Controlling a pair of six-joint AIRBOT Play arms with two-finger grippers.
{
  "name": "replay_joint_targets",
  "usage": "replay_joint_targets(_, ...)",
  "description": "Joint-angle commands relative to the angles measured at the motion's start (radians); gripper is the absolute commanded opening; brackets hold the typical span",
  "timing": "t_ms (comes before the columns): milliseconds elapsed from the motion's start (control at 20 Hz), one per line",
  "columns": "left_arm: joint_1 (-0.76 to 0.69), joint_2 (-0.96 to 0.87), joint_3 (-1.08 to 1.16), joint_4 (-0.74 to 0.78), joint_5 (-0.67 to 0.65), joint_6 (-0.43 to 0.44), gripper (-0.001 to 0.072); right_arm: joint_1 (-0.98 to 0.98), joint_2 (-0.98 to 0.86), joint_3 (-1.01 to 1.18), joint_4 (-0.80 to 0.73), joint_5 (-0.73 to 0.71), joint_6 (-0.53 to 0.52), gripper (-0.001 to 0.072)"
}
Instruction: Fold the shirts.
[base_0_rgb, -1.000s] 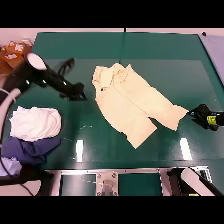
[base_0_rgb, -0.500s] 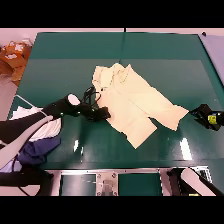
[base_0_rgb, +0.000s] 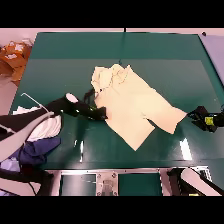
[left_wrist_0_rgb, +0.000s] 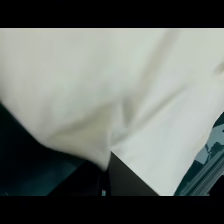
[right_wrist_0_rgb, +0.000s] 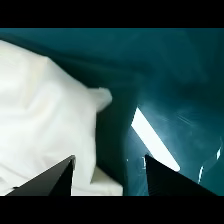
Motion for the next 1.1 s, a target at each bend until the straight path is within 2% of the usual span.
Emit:
replay_joint_targets(0,0.181,-0.001,0.035,0.019,-0.144,0.034,0.0018,0.002,-0.004,-0.034,0.001,0.061,-0.001,0.0510)
replay_joint_targets(100,0.236,-0.002,0.035,0.019,-0.146,0.060,0.0019,0.021,-0.004,-0.102,0.002,0.085,-0.001,0.0510)
replay_joint_targets(350,0.241,-0.002,0.035,0.019,-0.145,0.096,0.0019,0.189,0.038,-0.254,0.013,0.103,0.000,0.0509)
replay_joint_targets(550,0.241,-0.002,0.035,0.019,-0.164,0.103,0.0019,0.319,0.121,-0.283,0.014,0.115,0.019,0.0509)
replay_joint_targets(800,0.241,-0.002,0.035,0.019,-0.171,0.103,0.0019,0.391,0.184,-0.284,0.047,0.130,0.018,0.0510)
replay_joint_targets(1050,0.241,-0.002,0.035,0.019,-0.172,0.103,0.0019,0.490,0.177,-0.365,0.135,-0.036,0.018,0.0499)
